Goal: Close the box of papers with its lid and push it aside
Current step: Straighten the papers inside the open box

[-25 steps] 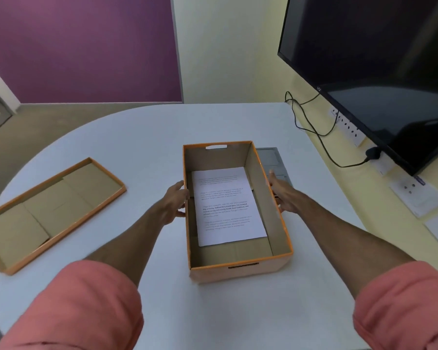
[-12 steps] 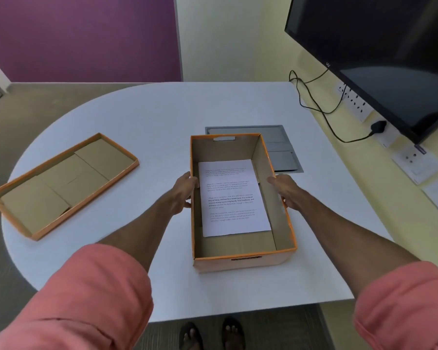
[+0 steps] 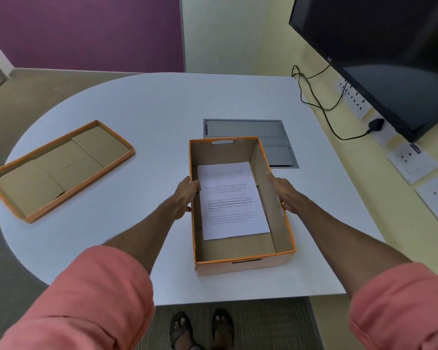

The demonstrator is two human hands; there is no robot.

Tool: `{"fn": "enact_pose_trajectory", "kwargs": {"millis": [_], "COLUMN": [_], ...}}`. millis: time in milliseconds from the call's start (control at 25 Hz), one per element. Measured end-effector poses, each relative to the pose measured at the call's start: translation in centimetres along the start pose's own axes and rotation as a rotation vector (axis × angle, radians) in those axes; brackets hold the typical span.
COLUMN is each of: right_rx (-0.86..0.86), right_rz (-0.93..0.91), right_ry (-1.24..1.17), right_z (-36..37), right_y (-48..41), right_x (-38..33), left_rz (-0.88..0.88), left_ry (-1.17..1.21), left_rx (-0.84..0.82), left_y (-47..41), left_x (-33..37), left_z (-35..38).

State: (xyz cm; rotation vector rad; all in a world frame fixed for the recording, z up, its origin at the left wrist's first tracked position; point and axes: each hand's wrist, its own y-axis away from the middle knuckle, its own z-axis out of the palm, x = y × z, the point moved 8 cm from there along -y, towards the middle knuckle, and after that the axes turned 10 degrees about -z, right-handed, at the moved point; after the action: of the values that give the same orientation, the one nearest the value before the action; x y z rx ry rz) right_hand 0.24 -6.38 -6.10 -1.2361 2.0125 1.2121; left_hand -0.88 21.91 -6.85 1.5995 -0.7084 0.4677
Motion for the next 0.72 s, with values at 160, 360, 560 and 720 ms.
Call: {"fn": "enact_pose_trajectory", "kwargs": {"millis": [160, 360, 560, 720], "right_rx": [-0.025, 0.1, 0.209, 0.159], "right_rz": [0.034, -0.157, -0.563, -0.655], "right_ry": [-0.051, 0.231, 0.788, 0.959], "right_z": [0.0, -1.2, 0.0, 2.9], "right_y": [-0.1, -0.4, 0.7, 1.2], "right_x": [0.3, -1.2, -6.7, -9.6], "left_rz": [0.003, 0.114, 0.434, 0.496], "left_ry": [-0.007, -0.124, -0.88, -1.081], "left_rx": [0.02, 0.156, 0.429, 0.529], "left_y": [0.4, 0.8, 2.1, 2.9], "left_x": [0.4, 1.1, 4.2, 5.9], "left_z": [0.0, -0.9, -0.9, -1.0]}}
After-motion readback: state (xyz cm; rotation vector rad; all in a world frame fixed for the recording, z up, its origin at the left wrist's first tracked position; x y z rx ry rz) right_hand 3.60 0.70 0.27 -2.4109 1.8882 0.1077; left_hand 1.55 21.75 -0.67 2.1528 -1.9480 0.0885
